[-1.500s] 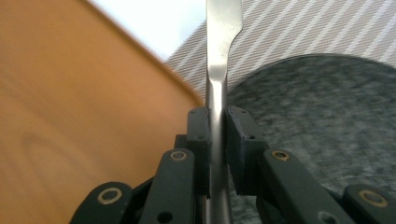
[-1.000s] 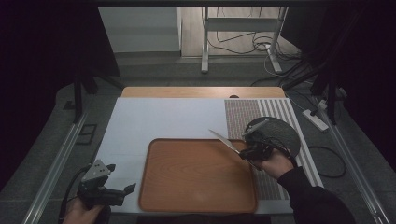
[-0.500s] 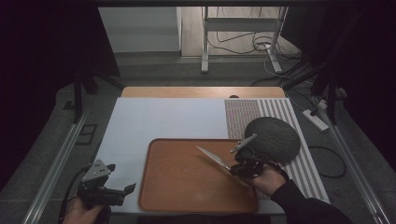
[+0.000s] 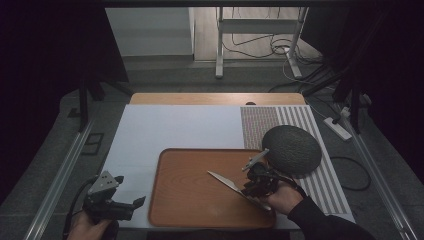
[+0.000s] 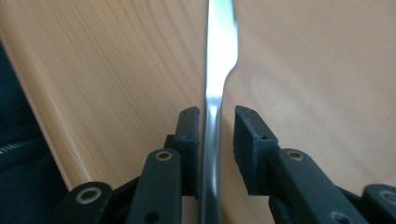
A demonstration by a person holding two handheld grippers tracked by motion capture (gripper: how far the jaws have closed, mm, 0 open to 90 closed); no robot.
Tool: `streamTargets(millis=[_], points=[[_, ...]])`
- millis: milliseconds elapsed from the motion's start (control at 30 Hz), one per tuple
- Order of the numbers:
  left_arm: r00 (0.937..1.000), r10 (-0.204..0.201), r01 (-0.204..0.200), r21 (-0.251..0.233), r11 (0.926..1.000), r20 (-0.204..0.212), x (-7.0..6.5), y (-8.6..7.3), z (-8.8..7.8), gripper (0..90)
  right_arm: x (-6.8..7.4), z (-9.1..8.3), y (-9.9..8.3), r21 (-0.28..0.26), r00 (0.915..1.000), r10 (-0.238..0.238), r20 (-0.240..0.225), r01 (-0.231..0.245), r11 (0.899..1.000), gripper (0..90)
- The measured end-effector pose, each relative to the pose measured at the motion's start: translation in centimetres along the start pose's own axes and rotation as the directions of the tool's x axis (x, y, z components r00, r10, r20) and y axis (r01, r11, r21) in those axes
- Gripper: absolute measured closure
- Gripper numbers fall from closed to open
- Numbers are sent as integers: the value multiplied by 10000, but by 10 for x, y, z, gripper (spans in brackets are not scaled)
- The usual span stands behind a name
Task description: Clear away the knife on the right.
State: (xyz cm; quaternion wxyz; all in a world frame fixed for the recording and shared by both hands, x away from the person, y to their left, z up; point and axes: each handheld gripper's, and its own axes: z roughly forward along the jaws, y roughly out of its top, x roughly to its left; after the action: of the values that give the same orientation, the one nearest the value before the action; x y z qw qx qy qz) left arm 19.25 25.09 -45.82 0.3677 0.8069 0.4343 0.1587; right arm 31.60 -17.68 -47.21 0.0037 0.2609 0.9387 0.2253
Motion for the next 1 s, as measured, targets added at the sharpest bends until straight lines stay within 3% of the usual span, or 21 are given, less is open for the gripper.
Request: streamTargets(millis=[100,233,433,533,600,633,733,767,1000], points=[[10000,19,-19,-1,10000,-13,-1,0,0,16,3,2,7,-137,9984,-487,-298,483,9987,898],[10000,53,-53,40,10000,-35,-1,1,1,16,11,18,24,112,9917,-1241,-328,1245,9922,899],[10000,78,-78,32,10000,-29,-1,0,0,16,19,43,52,-10,9828,-1730,-648,1733,9849,898],[9999,99,-99,0,10000,-23,-1,0,0,16,23,58,61,347,9788,-1991,-472,2008,9790,898],[9999,98,-98,-27,9999,-18,-1,0,0,16,23,63,62,498,9746,-2238,-97,2240,9733,898],[9999,105,-105,-35,9999,-22,-1,0,0,16,18,61,60,507,9797,-2001,114,1992,9786,899],[9999,114,-114,-26,9999,-31,-1,0,0,16,10,58,57,554,9843,-1712,422,1688,9841,899],[9999,136,-136,-13,9999,-34,-1,0,-1,16,0,53,52,515,9899,-1294,585,1264,9906,899],[9998,197,-197,4,9998,-52,-2,0,0,16,-22,41,37,558,9936,-582,966,530,9970,899]])
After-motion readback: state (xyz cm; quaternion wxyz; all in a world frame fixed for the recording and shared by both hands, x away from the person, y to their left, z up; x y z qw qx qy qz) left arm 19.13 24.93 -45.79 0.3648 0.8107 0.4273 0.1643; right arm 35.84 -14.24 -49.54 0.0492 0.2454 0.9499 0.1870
